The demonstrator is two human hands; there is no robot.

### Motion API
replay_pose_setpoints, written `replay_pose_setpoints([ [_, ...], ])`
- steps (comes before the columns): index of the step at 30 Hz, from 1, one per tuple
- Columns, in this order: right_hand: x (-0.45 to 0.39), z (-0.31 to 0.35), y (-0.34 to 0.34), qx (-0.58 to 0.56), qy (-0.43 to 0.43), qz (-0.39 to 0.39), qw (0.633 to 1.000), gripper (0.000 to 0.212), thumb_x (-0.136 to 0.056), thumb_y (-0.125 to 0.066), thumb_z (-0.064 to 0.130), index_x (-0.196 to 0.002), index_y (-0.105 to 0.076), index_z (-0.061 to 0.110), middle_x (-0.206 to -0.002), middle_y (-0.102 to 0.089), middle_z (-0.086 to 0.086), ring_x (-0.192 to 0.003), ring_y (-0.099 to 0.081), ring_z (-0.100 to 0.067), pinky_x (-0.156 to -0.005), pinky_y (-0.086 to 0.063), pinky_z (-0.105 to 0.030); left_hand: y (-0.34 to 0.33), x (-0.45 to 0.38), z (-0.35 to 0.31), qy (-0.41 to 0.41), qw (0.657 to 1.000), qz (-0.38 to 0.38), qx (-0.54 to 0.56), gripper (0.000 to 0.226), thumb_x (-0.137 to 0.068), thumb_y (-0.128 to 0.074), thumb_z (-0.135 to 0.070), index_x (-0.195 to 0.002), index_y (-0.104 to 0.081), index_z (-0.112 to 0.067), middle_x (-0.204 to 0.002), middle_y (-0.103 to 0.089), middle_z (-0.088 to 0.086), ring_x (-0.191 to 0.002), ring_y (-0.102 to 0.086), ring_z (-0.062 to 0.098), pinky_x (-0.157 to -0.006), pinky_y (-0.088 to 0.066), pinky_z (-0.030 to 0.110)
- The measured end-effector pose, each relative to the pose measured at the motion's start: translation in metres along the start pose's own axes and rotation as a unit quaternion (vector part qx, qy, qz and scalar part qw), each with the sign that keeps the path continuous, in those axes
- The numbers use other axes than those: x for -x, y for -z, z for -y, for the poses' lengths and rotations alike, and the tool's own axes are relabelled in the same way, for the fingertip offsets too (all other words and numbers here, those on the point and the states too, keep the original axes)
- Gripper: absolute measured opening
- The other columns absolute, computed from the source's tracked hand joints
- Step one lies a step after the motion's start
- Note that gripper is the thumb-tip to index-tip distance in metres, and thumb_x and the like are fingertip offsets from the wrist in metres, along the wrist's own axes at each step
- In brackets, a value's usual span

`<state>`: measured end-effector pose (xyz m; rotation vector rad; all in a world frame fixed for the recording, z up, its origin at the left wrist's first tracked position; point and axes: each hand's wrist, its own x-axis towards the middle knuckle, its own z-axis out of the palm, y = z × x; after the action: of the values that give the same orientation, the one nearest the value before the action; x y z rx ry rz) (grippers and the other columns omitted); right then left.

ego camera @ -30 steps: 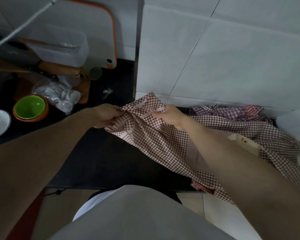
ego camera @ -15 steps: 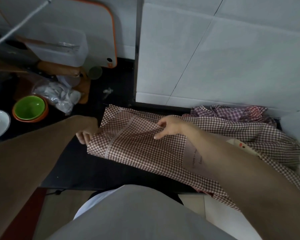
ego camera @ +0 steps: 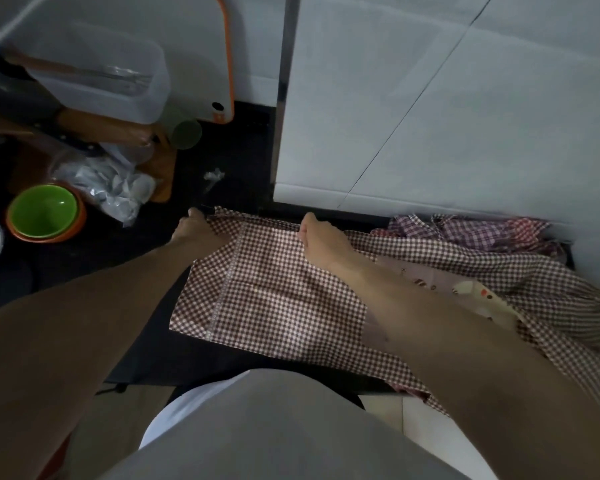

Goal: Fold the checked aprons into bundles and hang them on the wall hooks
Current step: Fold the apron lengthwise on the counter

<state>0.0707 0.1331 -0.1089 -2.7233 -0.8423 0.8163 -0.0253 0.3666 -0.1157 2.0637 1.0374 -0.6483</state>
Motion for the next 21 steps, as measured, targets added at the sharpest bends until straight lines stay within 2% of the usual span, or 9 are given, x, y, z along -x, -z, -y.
replay_pose_setpoints([
  [2,-0.007,0.0,-0.002,0.019,-0.01,-0.011,1.0,0.014,-0.102,-0.044,0.009,-0.116,-0.045,0.008,-0.093,-0.064,-0.007,-0.077,-0.063,-0.022,-0.066,-0.054,-0.04,-0.002,-0.007,0.0,-0.03,0.999,-0.026,-0.004,0.084,-0.086,-0.071,-0.041,-0.15,-0.025,-0.013,-0.148,-0.034,0.019,-0.132,-0.042,0.04,-0.105,-0.043,0.05],
  [4,-0.011,-0.002,-0.009,0.019,-0.007,-0.045,0.999,0.014,-0.103,-0.044,0.007,-0.116,-0.047,0.007,-0.1,-0.061,-0.01,-0.086,-0.06,-0.023,-0.07,-0.051,-0.038,-0.003,-0.012,-0.002,-0.058,0.996,-0.057,-0.036,0.07,-0.093,-0.063,-0.031,-0.152,-0.027,-0.019,-0.148,-0.03,0.018,-0.133,-0.038,0.041,-0.107,-0.041,0.052],
  [7,-0.014,-0.008,-0.022,0.019,0.003,-0.14,0.99,0.009,-0.103,-0.043,0.007,-0.107,-0.051,0.008,-0.105,-0.054,-0.009,-0.089,-0.052,-0.02,-0.081,-0.052,-0.039,-0.005,-0.02,-0.01,-0.066,0.993,-0.079,-0.058,0.055,-0.1,-0.05,-0.029,-0.152,-0.034,-0.02,-0.15,-0.03,0.017,-0.132,-0.038,0.041,-0.104,-0.041,0.05],
  [10,-0.018,-0.009,-0.032,0.022,-0.001,-0.193,0.981,0.011,-0.104,-0.044,0.014,-0.1,-0.053,0.01,-0.097,-0.054,-0.006,-0.082,-0.049,-0.016,-0.084,-0.05,-0.038,-0.002,-0.03,-0.014,-0.086,0.993,-0.076,-0.032,0.041,-0.101,-0.051,-0.032,-0.138,-0.052,-0.015,-0.14,-0.046,0.018,-0.12,-0.052,0.037,-0.091,-0.047,0.041],
  [12,-0.02,-0.007,-0.035,0.021,-0.009,-0.212,0.977,0.01,-0.104,-0.046,0.013,-0.1,-0.054,0.01,-0.096,-0.055,-0.006,-0.082,-0.051,-0.017,-0.086,-0.05,-0.039,0.001,-0.034,-0.017,-0.085,0.993,-0.075,-0.015,0.037,-0.1,-0.053,-0.033,-0.128,-0.059,-0.01,-0.131,-0.055,0.018,-0.112,-0.057,0.035,-0.079,-0.046,0.035],
  [14,-0.023,-0.004,-0.038,0.011,-0.022,-0.212,0.977,0.009,-0.103,-0.047,0.012,-0.099,-0.054,0.01,-0.099,-0.054,-0.006,-0.083,-0.052,-0.019,-0.085,-0.05,-0.038,0.005,-0.035,-0.021,-0.059,0.996,-0.067,-0.001,0.039,-0.099,-0.053,-0.035,-0.126,-0.059,-0.007,-0.126,-0.058,0.018,-0.109,-0.059,0.034,-0.076,-0.046,0.034],
  [17,-0.023,-0.003,-0.042,-0.013,-0.032,-0.211,0.977,0.008,-0.101,-0.048,0.007,-0.095,-0.053,0.009,-0.1,-0.051,-0.008,-0.079,-0.051,-0.018,-0.078,-0.053,-0.038,0.009,-0.034,-0.029,-0.038,0.997,-0.035,0.06,0.037,-0.098,-0.055,-0.03,-0.123,-0.061,-0.002,-0.12,-0.063,0.02,-0.108,-0.061,0.035,-0.081,-0.049,0.038],
  [19,-0.023,-0.004,-0.044,-0.021,-0.027,-0.212,0.977,0.01,-0.102,-0.046,0.01,-0.096,-0.053,0.008,-0.1,-0.05,-0.008,-0.077,-0.051,-0.018,-0.076,-0.054,-0.038,0.015,-0.029,-0.032,-0.038,0.994,-0.035,0.097,0.036,-0.097,-0.059,-0.024,-0.122,-0.062,0.002,-0.122,-0.063,0.022,-0.114,-0.06,0.038,-0.088,-0.048,0.037],
  [21,-0.022,-0.005,-0.044,-0.018,-0.027,-0.216,0.976,0.013,-0.103,-0.045,0.014,-0.096,-0.054,0.008,-0.099,-0.051,-0.008,-0.076,-0.05,-0.018,-0.074,-0.053,-0.038,0.02,-0.021,-0.034,-0.021,0.993,-0.019,0.114,0.032,-0.097,-0.06,-0.024,-0.114,-0.064,0.002,-0.124,-0.062,0.022,-0.116,-0.059,0.037,-0.087,-0.047,0.035],
])
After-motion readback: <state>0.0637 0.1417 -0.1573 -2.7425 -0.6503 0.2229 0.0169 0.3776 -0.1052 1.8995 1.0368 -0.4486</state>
